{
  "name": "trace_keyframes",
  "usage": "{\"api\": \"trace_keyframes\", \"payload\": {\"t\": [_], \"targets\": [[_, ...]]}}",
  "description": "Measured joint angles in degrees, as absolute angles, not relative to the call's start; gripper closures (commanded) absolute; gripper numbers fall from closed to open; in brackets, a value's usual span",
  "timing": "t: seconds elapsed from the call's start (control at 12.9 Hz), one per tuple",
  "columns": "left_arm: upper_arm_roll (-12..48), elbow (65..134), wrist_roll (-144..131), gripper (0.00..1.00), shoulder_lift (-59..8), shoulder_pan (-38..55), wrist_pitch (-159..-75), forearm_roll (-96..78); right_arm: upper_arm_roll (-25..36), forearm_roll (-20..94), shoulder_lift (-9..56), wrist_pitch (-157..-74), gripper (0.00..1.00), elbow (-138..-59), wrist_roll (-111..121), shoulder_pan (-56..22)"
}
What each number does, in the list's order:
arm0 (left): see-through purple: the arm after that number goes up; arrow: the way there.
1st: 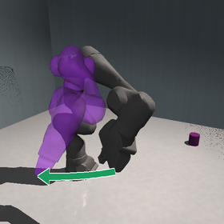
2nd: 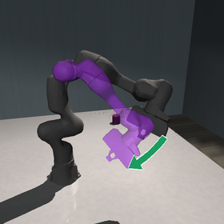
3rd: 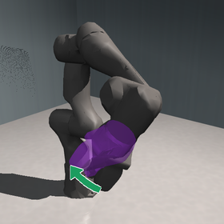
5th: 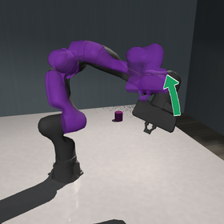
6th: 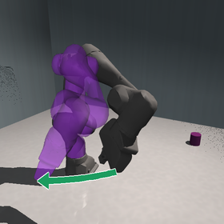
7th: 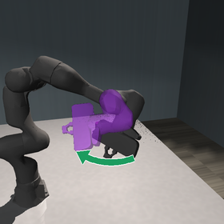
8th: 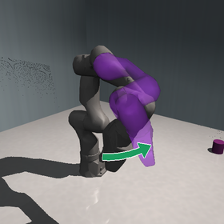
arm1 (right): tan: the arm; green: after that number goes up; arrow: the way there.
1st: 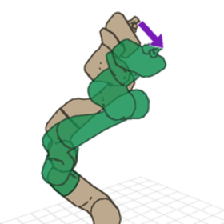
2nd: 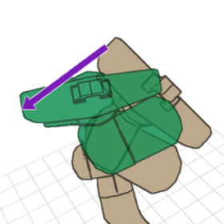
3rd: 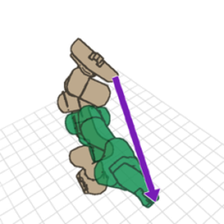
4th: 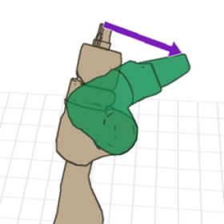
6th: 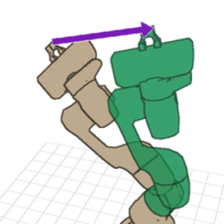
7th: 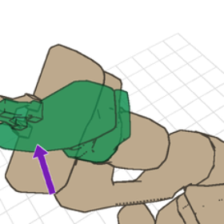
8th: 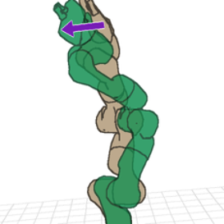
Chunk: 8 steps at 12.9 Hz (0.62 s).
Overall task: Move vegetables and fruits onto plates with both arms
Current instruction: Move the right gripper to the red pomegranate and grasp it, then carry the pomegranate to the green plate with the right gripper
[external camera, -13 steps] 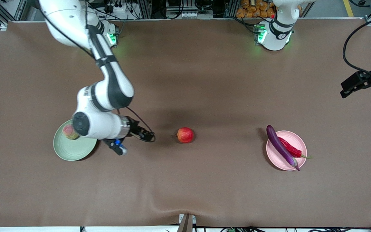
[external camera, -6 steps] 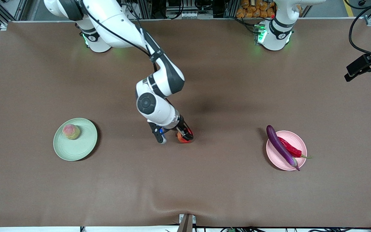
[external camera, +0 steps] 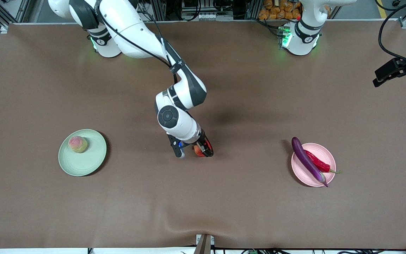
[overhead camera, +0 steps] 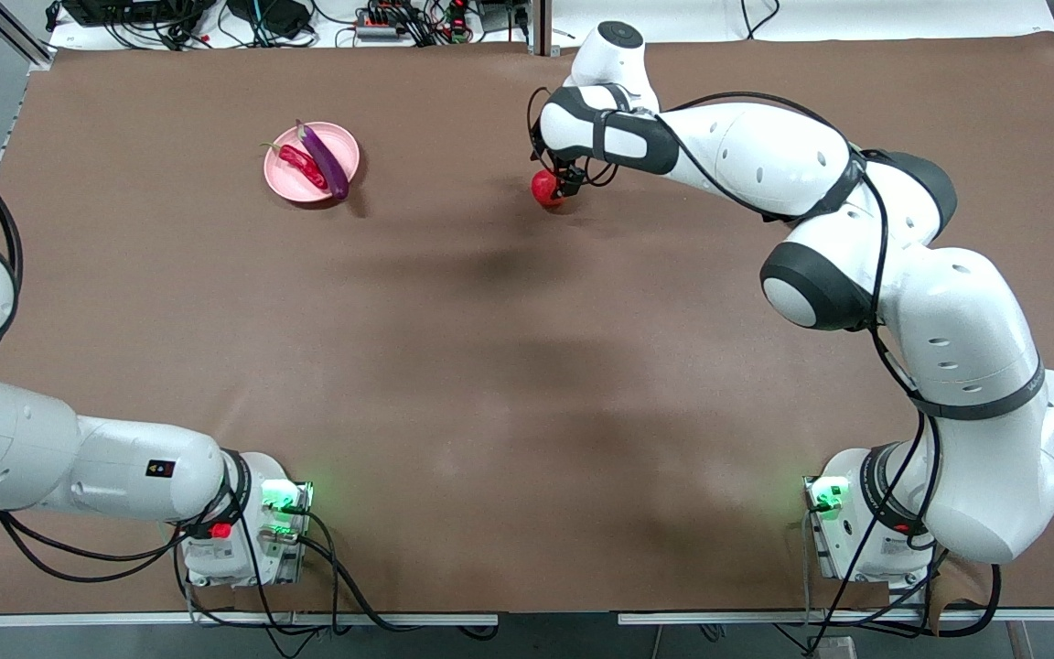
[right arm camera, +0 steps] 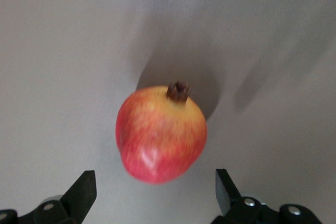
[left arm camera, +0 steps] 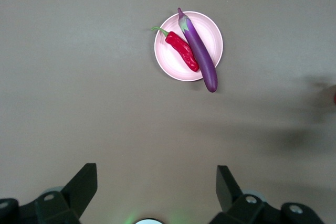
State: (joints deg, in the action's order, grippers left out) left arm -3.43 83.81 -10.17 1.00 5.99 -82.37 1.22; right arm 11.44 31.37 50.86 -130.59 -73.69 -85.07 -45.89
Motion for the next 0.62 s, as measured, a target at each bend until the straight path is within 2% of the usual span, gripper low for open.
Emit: {"api": "trace_keyframes", "payload": {"t": [0.15,0.23,0.31,0.39,0.46,0.62], "targets": [[-3.74,83.8,-10.17,0.0,2.18,5.94,-81.89,1.22,11.76,31.35,52.42,-131.47,0.0,-73.68,-83.79,-45.73],[-3.72,83.8,-10.17,0.0,2.56,5.96,-81.81,1.22,11.75,31.35,53.19,-132.35,0.06,-73.69,-83.52,-45.76],[-3.72,83.8,-10.17,0.0,2.7,5.95,-81.81,1.22,11.69,31.35,53.93,-133.74,0.27,-73.68,-83.41,-45.88],[-3.65,83.86,-10.17,0.0,2.67,5.76,-81.82,1.22,11.67,31.34,54.46,-134.89,0.4,-73.66,-83.32,-46.04],[-3.26,84.0,-10.17,0.0,2.63,5.05,-81.84,1.22,11.66,31.34,54.72,-135.43,0.47,-73.65,-83.11,-46.1],[-1.27,84.22,-10.17,0.0,2.44,2.91,-81.94,1.22,11.94,31.34,54.67,-135.58,0.5,-72.96,-82.97,-45.92]]}}
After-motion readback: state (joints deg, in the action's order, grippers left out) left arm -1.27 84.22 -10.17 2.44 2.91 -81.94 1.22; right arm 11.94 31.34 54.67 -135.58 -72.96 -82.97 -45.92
